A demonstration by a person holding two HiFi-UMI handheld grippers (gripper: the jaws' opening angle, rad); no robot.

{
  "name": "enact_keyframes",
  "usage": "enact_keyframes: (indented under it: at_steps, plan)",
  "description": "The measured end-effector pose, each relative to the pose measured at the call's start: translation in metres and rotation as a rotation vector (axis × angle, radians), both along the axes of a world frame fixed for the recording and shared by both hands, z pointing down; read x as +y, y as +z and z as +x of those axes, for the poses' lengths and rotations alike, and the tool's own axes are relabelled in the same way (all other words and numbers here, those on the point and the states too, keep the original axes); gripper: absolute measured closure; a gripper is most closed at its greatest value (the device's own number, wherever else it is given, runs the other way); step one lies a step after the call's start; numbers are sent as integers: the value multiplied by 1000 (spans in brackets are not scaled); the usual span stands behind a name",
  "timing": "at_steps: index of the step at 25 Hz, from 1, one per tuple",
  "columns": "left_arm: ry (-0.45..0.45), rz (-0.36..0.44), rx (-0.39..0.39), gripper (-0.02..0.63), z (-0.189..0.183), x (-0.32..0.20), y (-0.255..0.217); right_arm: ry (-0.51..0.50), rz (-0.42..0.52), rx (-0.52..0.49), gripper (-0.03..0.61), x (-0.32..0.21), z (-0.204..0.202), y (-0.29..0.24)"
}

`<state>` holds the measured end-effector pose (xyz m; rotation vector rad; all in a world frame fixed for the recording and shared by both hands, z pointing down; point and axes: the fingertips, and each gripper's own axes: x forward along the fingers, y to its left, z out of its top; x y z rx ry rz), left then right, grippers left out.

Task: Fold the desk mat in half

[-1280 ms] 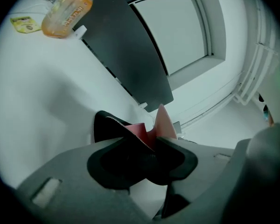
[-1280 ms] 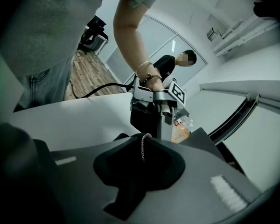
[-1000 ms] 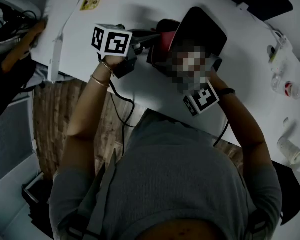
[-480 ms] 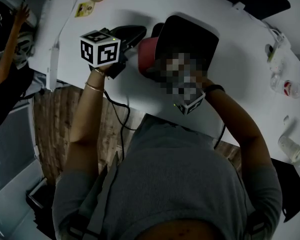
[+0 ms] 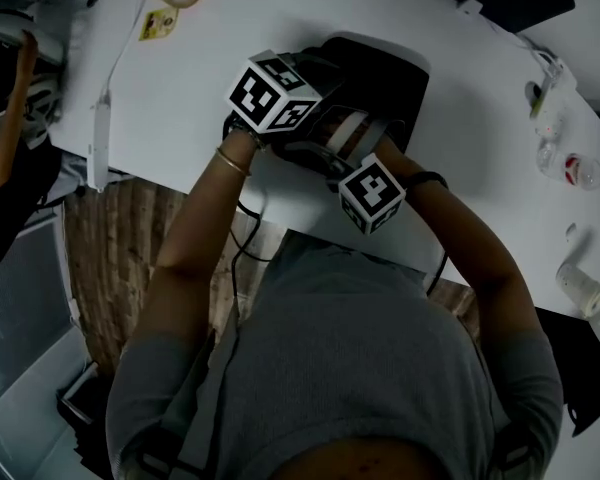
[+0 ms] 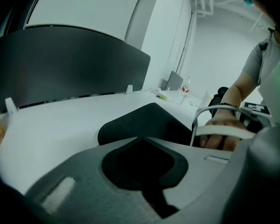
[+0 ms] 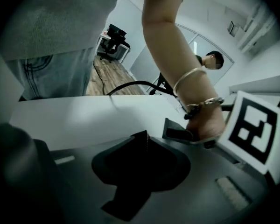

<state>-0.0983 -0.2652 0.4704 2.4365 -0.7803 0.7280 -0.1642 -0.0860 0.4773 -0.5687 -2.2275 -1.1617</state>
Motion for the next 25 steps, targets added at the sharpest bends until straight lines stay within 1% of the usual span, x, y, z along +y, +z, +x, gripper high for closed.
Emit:
enact_keyframes:
  at_steps: [2,4,5,7,9,10,12,13,14,15,16,17,19,22,23,25]
  plan:
    - [-8,-14,-17,615,-7,2,7,47,-38,-44,499,-5,4,-16]
    - [-10,-27,-24,615,-13,6,14,112,-114,-88,480,-13,10,-35]
    - [-4,-28,-36,615,-13,9,16,157,-155,-114,474,-18,15,-45]
    - [21,-13,-85,615,-12,14,22,266,-214,-175,477,-35,30,-63]
    - [38,9,-125,614,-9,18,28,419,-240,-240,477,-63,53,-74]
    - [39,15,-129,615,-9,18,29,518,-245,-267,484,-81,68,-76]
    - [32,14,-117,614,-9,18,29,744,-238,-303,516,-120,103,-73]
    - [29,10,-112,614,-10,18,28,851,-233,-311,539,-138,120,-68]
    - [28,6,-112,614,-11,20,28,943,-236,-312,545,-154,136,-61]
    - [28,3,-115,614,-12,21,28,1014,-251,-307,545,-166,149,-52]
    - [24,2,-121,614,-14,22,27,1064,-277,-297,545,-174,156,-41]
    - [14,5,-130,614,-16,21,26,1093,-304,-285,545,-179,159,-31]
    - [-20,31,-155,615,-21,18,18,1114,-324,-256,586,-180,156,-15]
    - [-61,121,-169,615,-17,11,-12,1147,-327,-233,589,-178,148,1]
    - [-56,158,-173,615,-11,10,-25,1170,-350,-234,589,-179,147,4]
    - [-9,221,-203,615,2,11,-42,1213,-394,-237,589,-181,147,8]
